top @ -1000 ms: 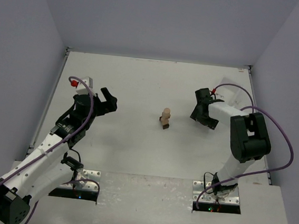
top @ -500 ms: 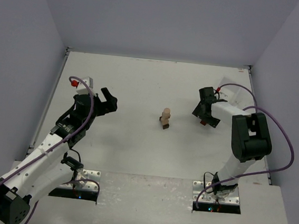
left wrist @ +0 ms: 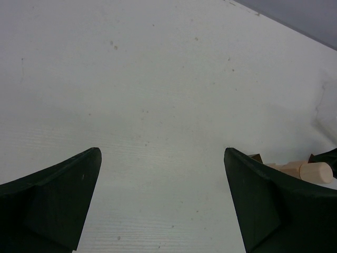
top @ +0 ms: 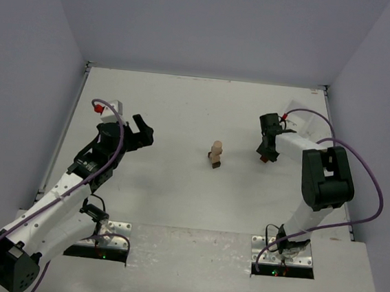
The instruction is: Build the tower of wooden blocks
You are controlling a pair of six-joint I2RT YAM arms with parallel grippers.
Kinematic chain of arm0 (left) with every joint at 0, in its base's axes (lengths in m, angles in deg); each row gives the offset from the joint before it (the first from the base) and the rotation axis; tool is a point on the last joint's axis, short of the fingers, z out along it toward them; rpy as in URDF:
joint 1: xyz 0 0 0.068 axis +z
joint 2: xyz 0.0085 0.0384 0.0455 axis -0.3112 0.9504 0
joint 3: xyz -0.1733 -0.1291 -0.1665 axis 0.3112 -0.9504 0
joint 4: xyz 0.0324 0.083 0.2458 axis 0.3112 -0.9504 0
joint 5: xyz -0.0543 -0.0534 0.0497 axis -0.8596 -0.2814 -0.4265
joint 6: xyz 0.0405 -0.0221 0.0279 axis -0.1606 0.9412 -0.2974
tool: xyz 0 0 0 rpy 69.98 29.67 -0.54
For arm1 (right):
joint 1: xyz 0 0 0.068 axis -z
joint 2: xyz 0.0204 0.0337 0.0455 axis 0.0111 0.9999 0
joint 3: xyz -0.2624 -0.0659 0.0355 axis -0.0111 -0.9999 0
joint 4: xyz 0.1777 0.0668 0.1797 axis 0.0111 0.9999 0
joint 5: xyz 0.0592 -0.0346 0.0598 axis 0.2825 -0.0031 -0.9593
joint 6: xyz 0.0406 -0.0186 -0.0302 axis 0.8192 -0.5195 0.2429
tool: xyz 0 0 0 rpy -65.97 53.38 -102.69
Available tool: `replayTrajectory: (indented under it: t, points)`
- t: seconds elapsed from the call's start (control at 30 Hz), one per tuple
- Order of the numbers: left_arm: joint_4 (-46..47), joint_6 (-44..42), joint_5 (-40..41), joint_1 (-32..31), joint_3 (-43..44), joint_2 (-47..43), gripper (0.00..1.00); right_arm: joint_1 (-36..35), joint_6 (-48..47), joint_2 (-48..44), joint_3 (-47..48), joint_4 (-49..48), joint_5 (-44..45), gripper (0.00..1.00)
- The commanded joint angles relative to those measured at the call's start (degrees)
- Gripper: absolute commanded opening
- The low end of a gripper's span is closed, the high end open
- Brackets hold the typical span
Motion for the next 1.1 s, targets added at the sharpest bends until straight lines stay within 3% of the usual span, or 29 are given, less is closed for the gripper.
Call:
replayTrajectory:
  t: [0.0,0.1,0.2,0.4,0.5,0.6,0.83,1.07]
  points:
    - [2.10,-0.12,0.37,0.42,0.28,-0.25,1.00,0.19,-0.23,-0.28,-0.10,-1.37,1.24,0.23]
    - [2.10,-0.12,0.28,0.42,0.33,-0.23,1.00,0.28,-1.80,-0.63,0.08,-1.35,1.30,0.16]
    - [2.24,-0.07,-0.01,0.42,0.33,0.00,1.00,0.19,-10.55,-4.04,-0.29,-5.10,-1.01,0.10]
    - [2.53,-0.17,-0.77,0.42,0.20,0.03,1.00,-0.97,-36.83,-16.76,-1.93,-13.00,-23.65,0.05]
    - [2.80,-0.39,-1.35,0.40,0.16,-0.03,1.00,-5.50,-46.13,-21.37,0.23,-10.13,-31.02,0.05]
    - [2.97,-0.61,-2.14,0.42,0.16,-0.19,1.00,-13.99,-54.79,-22.68,5.44,-2.60,-28.31,0.05]
    - [2.80,-0.65,-2.09,0.42,-0.11,-1.28,1.00,-20.46,-54.22,-20.39,16.04,8.64,-27.81,0.06]
    - [2.37,-0.39,-1.03,0.43,-0.01,-1.45,1.00,-26.87,-43.61,-14.12,26.86,19.37,-11.89,0.06]
